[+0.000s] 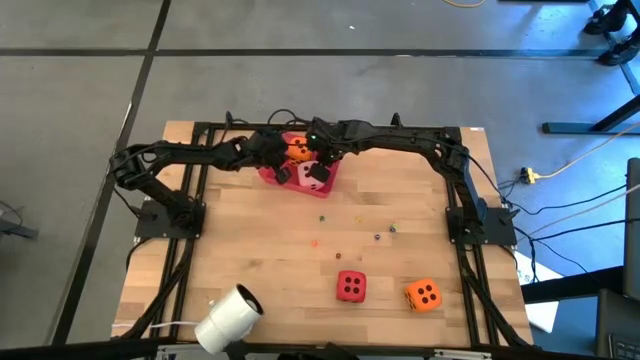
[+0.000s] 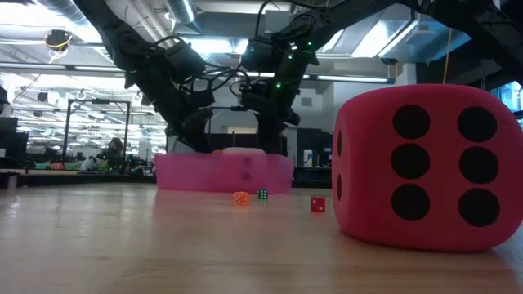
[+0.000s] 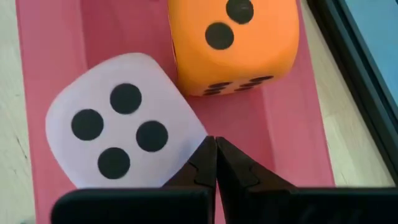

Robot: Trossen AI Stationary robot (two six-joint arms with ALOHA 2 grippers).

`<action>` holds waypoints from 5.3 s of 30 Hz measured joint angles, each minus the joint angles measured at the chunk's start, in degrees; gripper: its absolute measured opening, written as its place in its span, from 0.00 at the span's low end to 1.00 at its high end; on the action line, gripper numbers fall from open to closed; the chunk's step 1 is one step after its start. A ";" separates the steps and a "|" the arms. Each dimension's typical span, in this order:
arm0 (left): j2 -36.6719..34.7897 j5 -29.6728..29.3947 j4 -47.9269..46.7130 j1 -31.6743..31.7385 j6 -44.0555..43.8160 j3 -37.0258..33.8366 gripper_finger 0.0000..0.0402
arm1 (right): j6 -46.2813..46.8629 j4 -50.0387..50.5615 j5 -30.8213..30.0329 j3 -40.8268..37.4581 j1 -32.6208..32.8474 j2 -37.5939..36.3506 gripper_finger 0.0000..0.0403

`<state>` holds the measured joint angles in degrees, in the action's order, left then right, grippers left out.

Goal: Pick & Place Dice
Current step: Adjust the large pink die in the red bin

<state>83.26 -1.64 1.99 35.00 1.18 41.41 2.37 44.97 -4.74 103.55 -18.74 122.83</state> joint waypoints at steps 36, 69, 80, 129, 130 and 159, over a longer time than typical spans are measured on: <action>4.28 4.72 4.00 -4.24 -0.99 0.00 0.00 | 6.58 6.47 -0.56 -0.22 3.50 1.46 0.01; 3.82 9.77 7.26 -9.23 -5.29 0.83 0.00 | 7.69 9.65 2.57 -0.15 6.41 -1.22 0.01; 3.82 10.06 7.22 -11.12 -5.96 0.90 0.00 | 9.20 14.55 2.61 -0.13 6.99 -1.46 0.01; -6.17 -4.47 -4.54 -11.19 -0.34 0.90 0.00 | 1.62 3.45 -7.49 1.09 1.09 -1.84 0.01; -6.16 -3.78 -5.56 -11.03 -0.33 0.90 0.00 | 1.45 3.73 -6.06 1.06 0.32 -1.71 0.01; 3.30 4.92 -2.36 -21.37 14.51 0.81 0.00 | -2.85 1.03 6.93 0.87 -1.25 5.05 0.01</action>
<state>86.56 3.28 -0.37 13.63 15.69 42.22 -0.48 46.00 2.19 104.42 -19.99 127.87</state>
